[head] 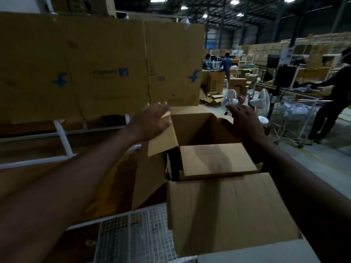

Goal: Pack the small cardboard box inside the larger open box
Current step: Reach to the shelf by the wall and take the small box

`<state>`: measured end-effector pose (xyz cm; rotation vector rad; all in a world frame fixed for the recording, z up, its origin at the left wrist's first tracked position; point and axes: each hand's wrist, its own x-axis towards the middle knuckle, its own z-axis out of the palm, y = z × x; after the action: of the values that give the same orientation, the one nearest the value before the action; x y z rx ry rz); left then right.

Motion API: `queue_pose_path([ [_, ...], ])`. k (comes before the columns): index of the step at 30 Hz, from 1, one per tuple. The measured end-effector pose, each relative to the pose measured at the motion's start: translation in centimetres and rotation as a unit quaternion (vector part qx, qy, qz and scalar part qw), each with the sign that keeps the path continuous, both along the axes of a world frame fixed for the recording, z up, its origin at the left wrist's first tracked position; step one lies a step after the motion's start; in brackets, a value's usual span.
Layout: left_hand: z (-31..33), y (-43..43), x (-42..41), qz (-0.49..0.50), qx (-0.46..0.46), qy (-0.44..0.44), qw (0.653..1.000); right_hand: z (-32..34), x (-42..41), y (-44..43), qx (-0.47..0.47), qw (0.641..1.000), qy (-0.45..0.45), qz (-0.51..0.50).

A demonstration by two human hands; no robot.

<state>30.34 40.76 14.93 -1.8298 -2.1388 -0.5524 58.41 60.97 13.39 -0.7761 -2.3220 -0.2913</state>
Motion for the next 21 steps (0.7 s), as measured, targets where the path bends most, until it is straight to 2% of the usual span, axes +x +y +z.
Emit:
queue_pose_path([
  [5,3.9,-8.4,-5.7,0.114,0.067,0.080,0.988,3.7,-9.1,-6.3,0.010,0.999,0.016,0.029],
  [9,3.7,-18.0,-11.2,0.199,0.080,0.077,0.974,4.8,-17.4,-13.6,-0.006,0.996,0.001,0.090],
  [13,2.8,-29.1,-16.4,0.272,0.077,0.067,0.957,5.2,-26.2,-23.1,-0.017,0.984,-0.012,0.175],
  [21,1.8,-54.1,-26.0,0.386,0.050,0.108,0.915,4.9,-42.2,-45.4,-0.039,0.956,-0.033,0.289],
])
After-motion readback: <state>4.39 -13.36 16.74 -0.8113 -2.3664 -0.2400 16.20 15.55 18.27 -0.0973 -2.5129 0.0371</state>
